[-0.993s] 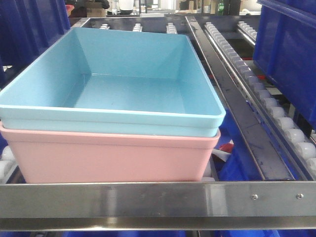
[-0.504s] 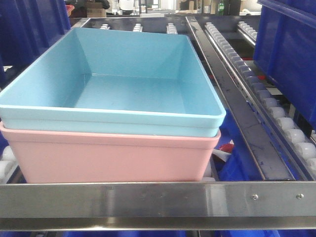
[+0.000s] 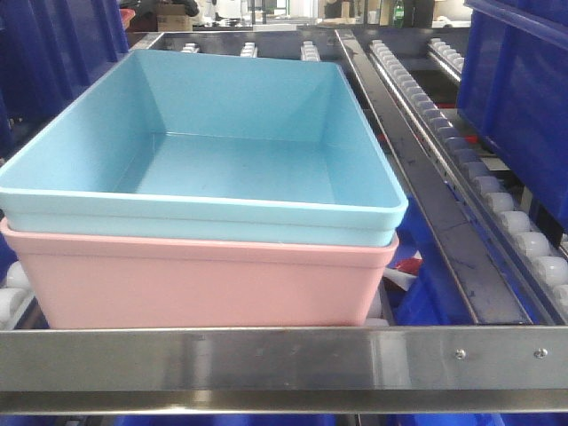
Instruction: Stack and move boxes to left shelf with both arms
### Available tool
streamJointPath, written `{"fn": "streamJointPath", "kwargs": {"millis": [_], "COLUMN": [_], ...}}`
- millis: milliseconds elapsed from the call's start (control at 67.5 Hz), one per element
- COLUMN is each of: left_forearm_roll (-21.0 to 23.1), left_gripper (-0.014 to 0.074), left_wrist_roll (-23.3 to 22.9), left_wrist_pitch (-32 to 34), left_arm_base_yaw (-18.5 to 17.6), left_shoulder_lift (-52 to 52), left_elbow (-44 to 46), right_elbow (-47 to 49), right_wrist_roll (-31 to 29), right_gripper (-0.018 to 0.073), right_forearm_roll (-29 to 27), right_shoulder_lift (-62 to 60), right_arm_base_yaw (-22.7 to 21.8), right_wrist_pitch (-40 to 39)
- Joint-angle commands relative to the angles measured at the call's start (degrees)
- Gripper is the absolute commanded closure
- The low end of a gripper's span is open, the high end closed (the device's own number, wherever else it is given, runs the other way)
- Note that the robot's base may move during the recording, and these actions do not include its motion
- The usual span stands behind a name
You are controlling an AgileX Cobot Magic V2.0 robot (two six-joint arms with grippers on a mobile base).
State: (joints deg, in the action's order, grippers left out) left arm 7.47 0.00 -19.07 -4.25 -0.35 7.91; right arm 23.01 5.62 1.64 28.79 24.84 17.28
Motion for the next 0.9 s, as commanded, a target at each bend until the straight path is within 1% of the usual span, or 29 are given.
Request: {"fn": "streamJointPath", "kwargs": {"millis": [0,222,267,415,504,889], "left_forearm_roll": [0.8,-0.7,-0.7,-0.9,-2.0,-2.0], "left_gripper": [0.0601,0.0601,0.0601,0.0601,0.0601,0.0601], "left_wrist_roll": [0.0,0.0,0.0,0.0,0.0,0.0], "left_wrist_pitch": [8.5,21.1,19.9,21.6,22.0,22.0], "left_arm_base_yaw": [1.6,1.9,1.9,1.9,1.9,1.9], "left_shoulder_lift": [-1.1,-1.1,-1.1,-1.1,-1.1,-1.1], "left_elbow": [-1.4,-9.4,-9.3,-9.3,-9.3,-9.3], "right_elbow": [1.6,1.6,1.6,1.6,1.6,1.6], "right_wrist_roll": [-0.4,-0.4,-0.4,-0.4,-0.4,-0.4], "right_gripper": [0.0492,0.0492,0.0492,0.0492,0.0492,0.0492], "right_forearm_roll": [0.6,0.6,0.6,0.6,0.6,0.6], "right_shoulder_lift": [0.0,0.0,0.0,0.0,0.0,0.0], "right_arm_base_yaw": [-0.3,-0.3,-0.3,-0.3,-0.3,-0.3], "right_wrist_pitch": [-5.1,-5.1,-5.1,-5.1,-5.1,-5.1]}}
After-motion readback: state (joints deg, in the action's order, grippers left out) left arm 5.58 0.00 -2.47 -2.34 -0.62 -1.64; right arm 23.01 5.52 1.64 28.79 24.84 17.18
